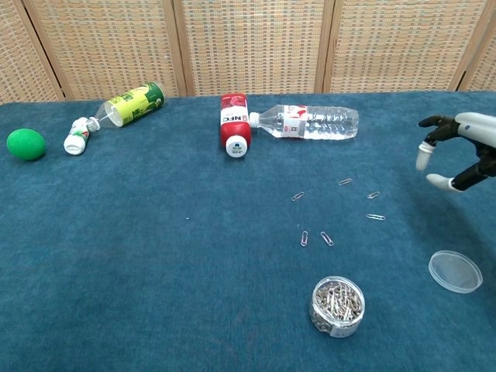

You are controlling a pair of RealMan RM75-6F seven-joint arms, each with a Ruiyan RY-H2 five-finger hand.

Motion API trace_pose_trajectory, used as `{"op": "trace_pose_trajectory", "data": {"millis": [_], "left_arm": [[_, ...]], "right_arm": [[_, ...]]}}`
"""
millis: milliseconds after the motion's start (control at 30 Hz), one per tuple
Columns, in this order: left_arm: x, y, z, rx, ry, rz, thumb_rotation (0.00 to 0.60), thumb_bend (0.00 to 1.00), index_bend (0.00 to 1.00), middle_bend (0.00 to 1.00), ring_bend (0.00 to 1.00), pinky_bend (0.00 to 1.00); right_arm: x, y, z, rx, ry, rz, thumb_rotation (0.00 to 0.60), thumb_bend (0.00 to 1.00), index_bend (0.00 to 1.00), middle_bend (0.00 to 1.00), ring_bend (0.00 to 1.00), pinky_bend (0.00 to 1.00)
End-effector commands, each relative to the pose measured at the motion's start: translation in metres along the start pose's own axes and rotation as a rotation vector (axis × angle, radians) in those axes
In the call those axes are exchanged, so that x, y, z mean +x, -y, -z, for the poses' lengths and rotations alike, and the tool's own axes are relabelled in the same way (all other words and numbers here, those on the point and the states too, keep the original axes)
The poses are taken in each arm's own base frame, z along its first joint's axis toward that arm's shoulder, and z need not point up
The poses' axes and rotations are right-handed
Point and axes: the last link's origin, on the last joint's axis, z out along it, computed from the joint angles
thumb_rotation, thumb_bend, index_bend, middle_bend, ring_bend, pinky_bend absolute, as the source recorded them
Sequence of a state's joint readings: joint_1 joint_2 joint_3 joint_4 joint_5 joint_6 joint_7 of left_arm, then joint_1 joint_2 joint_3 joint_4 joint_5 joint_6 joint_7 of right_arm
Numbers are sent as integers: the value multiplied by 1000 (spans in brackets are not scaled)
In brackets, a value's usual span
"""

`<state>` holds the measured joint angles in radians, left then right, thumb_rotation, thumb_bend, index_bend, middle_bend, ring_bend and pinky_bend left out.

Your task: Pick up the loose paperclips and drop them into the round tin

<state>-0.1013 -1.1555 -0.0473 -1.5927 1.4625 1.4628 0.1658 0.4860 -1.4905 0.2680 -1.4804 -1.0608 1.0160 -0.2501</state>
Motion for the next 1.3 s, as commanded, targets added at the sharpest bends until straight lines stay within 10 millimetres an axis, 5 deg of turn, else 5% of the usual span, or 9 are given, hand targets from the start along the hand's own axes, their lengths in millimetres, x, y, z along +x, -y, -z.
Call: {"op": "trace_pose_trajectory", "data": {"millis": [33,433,1300], "left_arm": [[0,0,-1,-1,0,-1,600,0,0,0,0,0],[0,-2,1,-12,-1,2,600,0,0,0,0,0],[3,-1,1,-17,-5,9,600,0,0,0,0,0]], "right_arm": [[-9,8,-6,-3,15,-2,600,419,466,0,0,0],[-52,26,-15,20,37,158,600,417,475,0,0,4],[-78,40,-19,75,15,289,600,415,482,0,0,4]]}}
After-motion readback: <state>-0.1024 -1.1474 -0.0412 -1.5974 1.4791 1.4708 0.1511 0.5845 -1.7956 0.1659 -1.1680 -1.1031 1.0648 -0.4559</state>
